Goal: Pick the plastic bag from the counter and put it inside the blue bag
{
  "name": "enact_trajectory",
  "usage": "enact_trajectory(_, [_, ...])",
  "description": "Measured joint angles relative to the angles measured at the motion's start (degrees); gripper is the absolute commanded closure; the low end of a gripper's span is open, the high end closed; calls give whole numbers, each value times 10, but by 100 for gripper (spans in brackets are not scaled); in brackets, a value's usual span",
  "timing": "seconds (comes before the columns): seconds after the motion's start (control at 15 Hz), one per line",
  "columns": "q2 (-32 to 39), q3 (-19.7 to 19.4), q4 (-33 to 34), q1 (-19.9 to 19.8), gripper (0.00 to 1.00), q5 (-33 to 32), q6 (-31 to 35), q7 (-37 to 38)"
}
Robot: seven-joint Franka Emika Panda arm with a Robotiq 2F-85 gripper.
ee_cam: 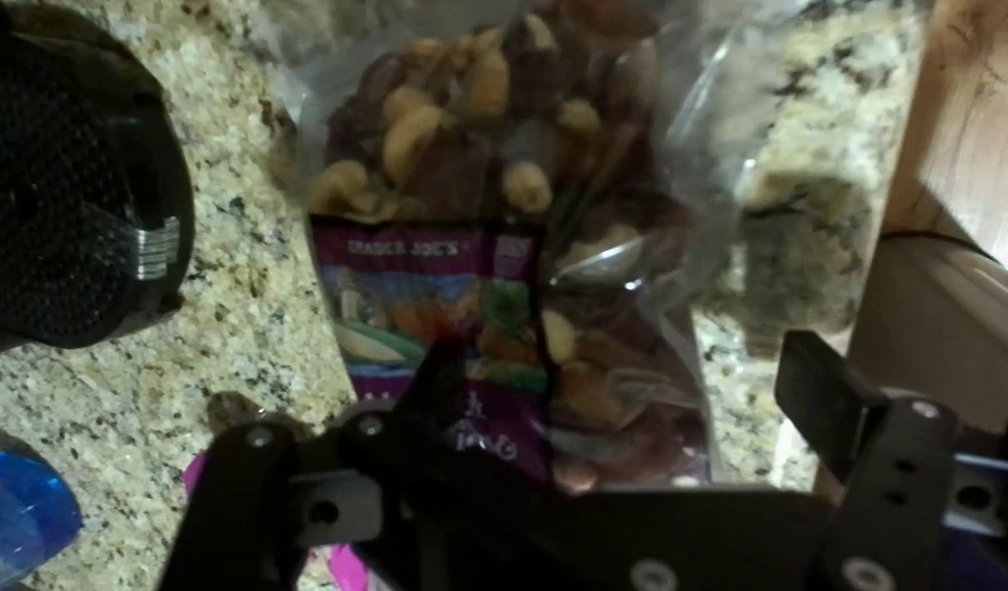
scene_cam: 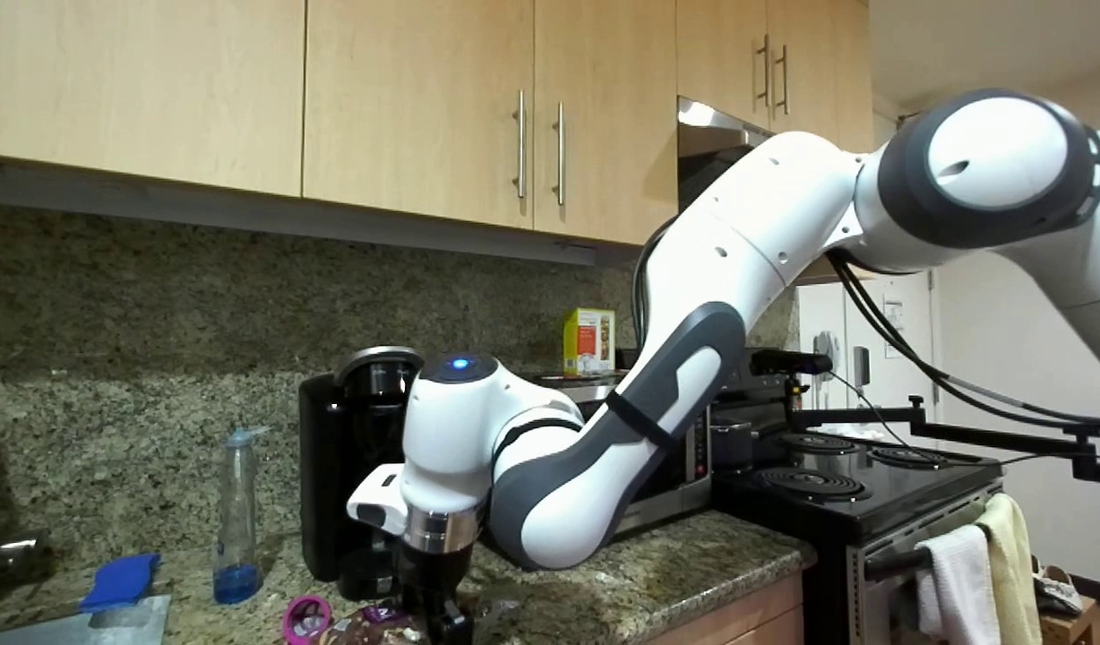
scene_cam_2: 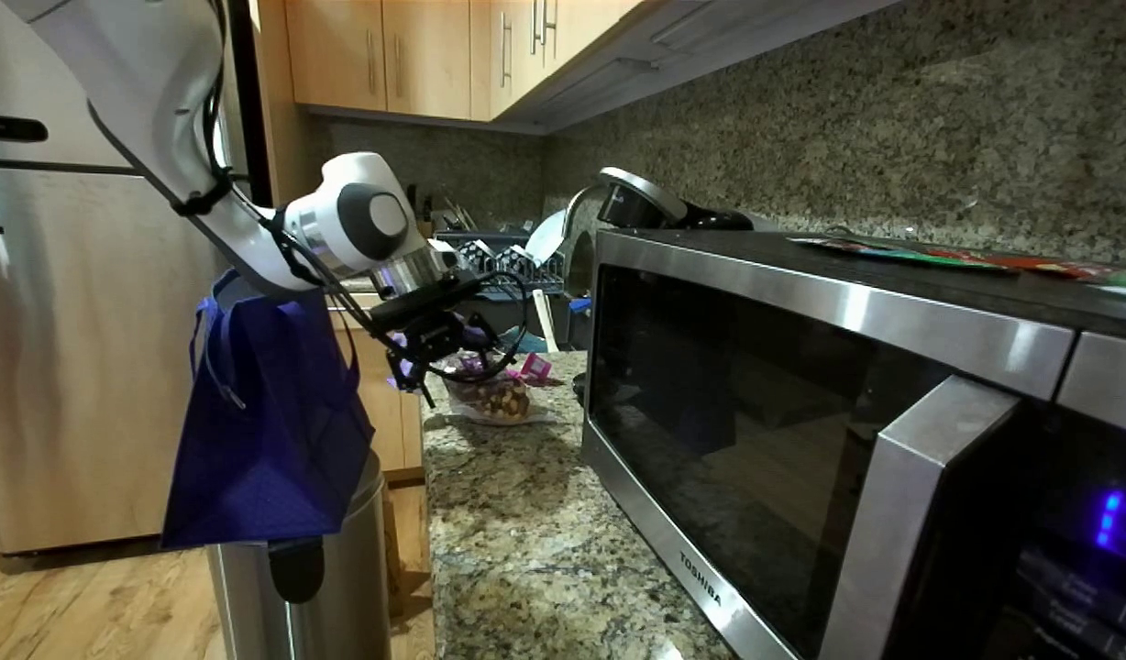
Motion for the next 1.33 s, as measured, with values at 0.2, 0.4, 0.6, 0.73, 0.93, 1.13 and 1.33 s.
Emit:
enact_trajectory(0.2, [24,-19,21,6,33,-21,35,30])
enact_trajectory(0.4, [37,-28,39,9,53,-23,40,36])
enact_trajectory(0.6, [39,-27,45,9,70,-22,40,36])
enact_trajectory(0.73, [38,-25,46,9,83,-21,40,36])
enact_trajectory(0.93, [33,-18,45,7,86,-16,40,36])
enact_trajectory(1.13, [21,4,40,-2,90,7,40,30])
enact_trajectory(1.33, [-13,43,15,-17,90,61,54,2])
